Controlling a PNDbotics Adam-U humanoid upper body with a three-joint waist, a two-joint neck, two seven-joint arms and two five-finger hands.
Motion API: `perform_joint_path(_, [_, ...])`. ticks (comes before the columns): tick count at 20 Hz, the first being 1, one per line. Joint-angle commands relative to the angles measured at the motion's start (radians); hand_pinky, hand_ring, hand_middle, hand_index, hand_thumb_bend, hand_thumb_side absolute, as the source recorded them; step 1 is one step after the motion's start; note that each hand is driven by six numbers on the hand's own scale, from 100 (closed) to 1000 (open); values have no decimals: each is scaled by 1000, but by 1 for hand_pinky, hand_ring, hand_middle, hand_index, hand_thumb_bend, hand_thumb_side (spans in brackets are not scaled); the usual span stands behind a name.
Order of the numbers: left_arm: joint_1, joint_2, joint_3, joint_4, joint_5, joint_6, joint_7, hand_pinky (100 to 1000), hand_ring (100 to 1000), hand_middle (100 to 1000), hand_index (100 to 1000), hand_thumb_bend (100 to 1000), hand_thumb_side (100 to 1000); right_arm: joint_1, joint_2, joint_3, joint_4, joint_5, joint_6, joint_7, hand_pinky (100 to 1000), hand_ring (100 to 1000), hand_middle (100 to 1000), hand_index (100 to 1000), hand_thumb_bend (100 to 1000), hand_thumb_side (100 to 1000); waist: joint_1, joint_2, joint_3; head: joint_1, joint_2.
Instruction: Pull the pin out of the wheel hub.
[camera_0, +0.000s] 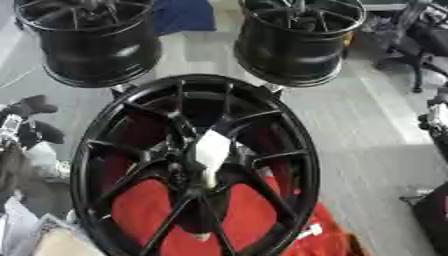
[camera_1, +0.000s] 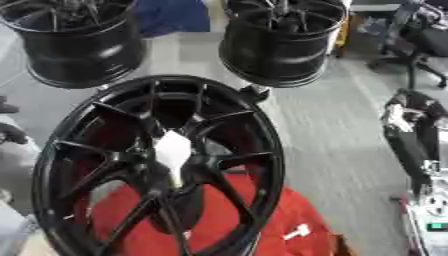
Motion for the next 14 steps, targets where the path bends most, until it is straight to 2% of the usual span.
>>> perform_joint_path(1, [-5,11,-2,-13,-1,-1,-6,546,523,693,828,100,786,-20,-77,4,-24,15,8,15,579,563,620,754,100,434,-2,-10,2,-3,-3])
perform_joint_path(5, [-6,12,-5,-12,-2,-1,-8,547,523,694,828,100,786,-49,-185,25,-30,27,26,48,587,564,632,761,100,358,-5,-11,7,-5,-3])
perform_joint_path(9, [-5,14,-8,-10,-3,-2,-12,546,524,694,828,100,786,-94,-338,66,-55,47,38,108,605,570,654,782,100,276,-5,-12,13,-4,-3])
perform_joint_path(11, [-5,14,-10,-9,-4,-2,-14,547,524,693,828,100,787,-133,-432,97,-60,55,20,156,618,574,676,800,100,259,-6,-12,17,-7,-3])
perform_joint_path(14, [-5,14,-12,-7,-7,-2,-17,547,524,693,828,100,789,-208,-563,152,-61,49,-38,251,638,585,709,830,100,232,-8,-11,23,-13,-3])
